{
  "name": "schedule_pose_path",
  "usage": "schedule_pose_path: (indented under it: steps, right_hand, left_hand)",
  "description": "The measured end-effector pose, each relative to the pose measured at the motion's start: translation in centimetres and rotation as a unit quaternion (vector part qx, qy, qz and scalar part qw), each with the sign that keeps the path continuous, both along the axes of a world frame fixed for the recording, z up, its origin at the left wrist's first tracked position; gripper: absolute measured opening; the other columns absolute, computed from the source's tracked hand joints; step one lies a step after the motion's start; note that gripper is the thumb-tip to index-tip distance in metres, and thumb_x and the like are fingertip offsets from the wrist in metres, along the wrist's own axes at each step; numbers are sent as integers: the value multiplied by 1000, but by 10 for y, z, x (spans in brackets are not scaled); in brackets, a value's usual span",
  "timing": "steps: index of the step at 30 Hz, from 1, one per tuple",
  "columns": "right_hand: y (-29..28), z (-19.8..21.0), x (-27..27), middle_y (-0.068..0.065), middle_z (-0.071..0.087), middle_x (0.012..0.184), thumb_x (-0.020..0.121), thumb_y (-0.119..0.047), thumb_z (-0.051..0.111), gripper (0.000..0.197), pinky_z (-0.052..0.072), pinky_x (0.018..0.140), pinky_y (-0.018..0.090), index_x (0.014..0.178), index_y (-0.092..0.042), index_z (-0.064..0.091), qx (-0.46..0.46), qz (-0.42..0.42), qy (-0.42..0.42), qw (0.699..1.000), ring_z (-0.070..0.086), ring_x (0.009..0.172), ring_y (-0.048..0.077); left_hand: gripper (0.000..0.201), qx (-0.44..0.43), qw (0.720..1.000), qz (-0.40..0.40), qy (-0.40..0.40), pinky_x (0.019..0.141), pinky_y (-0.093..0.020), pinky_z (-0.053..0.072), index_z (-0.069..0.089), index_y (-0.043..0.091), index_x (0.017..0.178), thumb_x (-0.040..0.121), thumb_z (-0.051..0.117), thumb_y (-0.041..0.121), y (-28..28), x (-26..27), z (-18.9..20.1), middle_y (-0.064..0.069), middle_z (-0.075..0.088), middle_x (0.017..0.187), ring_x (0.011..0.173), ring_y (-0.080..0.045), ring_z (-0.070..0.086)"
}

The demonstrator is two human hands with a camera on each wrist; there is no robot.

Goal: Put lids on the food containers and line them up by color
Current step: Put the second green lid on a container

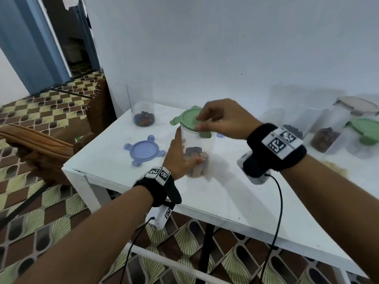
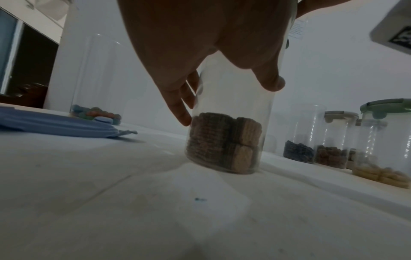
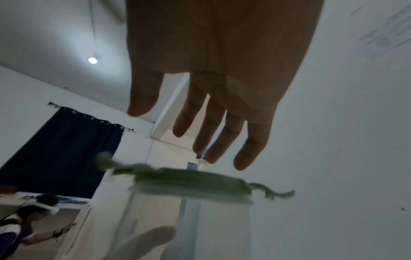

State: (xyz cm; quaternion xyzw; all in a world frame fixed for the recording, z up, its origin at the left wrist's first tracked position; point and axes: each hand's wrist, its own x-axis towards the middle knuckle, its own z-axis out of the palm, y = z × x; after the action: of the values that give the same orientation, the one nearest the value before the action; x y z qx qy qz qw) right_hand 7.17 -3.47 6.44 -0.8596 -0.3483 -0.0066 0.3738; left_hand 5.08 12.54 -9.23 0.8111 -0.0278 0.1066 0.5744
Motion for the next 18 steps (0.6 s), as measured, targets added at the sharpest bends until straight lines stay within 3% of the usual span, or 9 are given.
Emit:
schedule_pose_path:
  steps: [1, 3, 6, 7, 8, 10, 12, 16, 18]
  right_hand:
    - [1, 7, 5, -4, 69, 95, 74, -31, 79, 26, 51, 90, 45, 93, -16, 69, 0, 0, 9, 1000, 65, 93, 15]
    - [3, 18, 17, -9, 60, 121, 73, -38, 78, 48, 45, 101, 42, 116, -26, 62, -68, -3, 13, 998, 55, 115, 14]
    - [11, 24, 32, -14, 29, 153, 63, -50, 81, 99, 27, 112, 32, 145, -40, 27, -270, 2, 51, 961, 29, 139, 11]
    - [14, 24, 37, -14, 25, 154, 61, -52, 82, 109, 27, 112, 32, 148, -39, 18, -318, 4, 65, 946, 27, 140, 12]
    - [17, 23, 40, -13, 27, 153, 59, -53, 82, 114, 31, 111, 34, 149, -37, 14, -350, 7, 78, 933, 31, 138, 13]
    - [23, 21, 44, -15, 41, 138, 55, -53, 85, 116, 37, 101, 29, 148, -32, 19, -373, 16, 93, 923, 42, 126, 13]
    - [27, 17, 45, -18, 48, 117, 49, -51, 87, 108, 39, 88, 27, 139, -28, 32, -367, 27, 92, 925, 46, 110, 13]
    - [30, 13, 45, -7, 44, 124, 53, -41, 89, 110, 44, 95, 37, 140, -28, 24, -373, 15, 72, 925, 48, 111, 19]
    - [32, 12, 45, -3, 46, 123, 54, -38, 89, 106, 47, 93, 39, 138, -26, 26, -375, 8, 60, 925, 51, 108, 22]
  left_hand:
    - [132, 1, 1000, 1, 1, 110, -38, 37, 7, 21, 154, 48, 74, 61, 0, 0, 0, -4, 35, 145, 132, -22, 39]
    - [132, 2, 1000, -1, 2, 110, -38, 37, 6, 23, 154, 48, 74, 61, 0, -1, 1, -4, 35, 146, 131, -19, 40]
    - [131, -13, 1000, -18, 1, 113, -38, 34, 6, 21, 154, 49, 79, 52, 1, -2, 6, -5, 33, 147, 122, 9, 45]
    - [131, -16, 1000, -23, 2, 113, -37, 33, 6, 21, 153, 50, 80, 50, 1, -2, 6, -5, 33, 147, 122, 9, 45]
    - [131, -14, 1000, -24, 5, 113, -38, 34, 6, 20, 153, 50, 80, 51, 1, -2, 7, -4, 33, 148, 128, 0, 43]
    - [130, -2, 1000, -22, 10, 110, -37, 36, 7, 21, 153, 50, 76, 57, 2, -2, 7, -3, 33, 148, 135, -19, 38]
    - [129, 7, 1000, -20, 12, 108, -35, 38, 7, 22, 153, 50, 75, 58, 2, -1, 6, -4, 33, 147, 135, -22, 38]
    - [129, 12, 1000, -21, 9, 106, -32, 38, 6, 21, 153, 51, 75, 57, 2, 1, 4, -4, 32, 148, 134, -21, 39]
    - [129, 16, 1000, -21, 8, 105, -32, 38, 6, 20, 153, 51, 75, 58, 3, 2, 2, -4, 32, 148, 133, -21, 39]
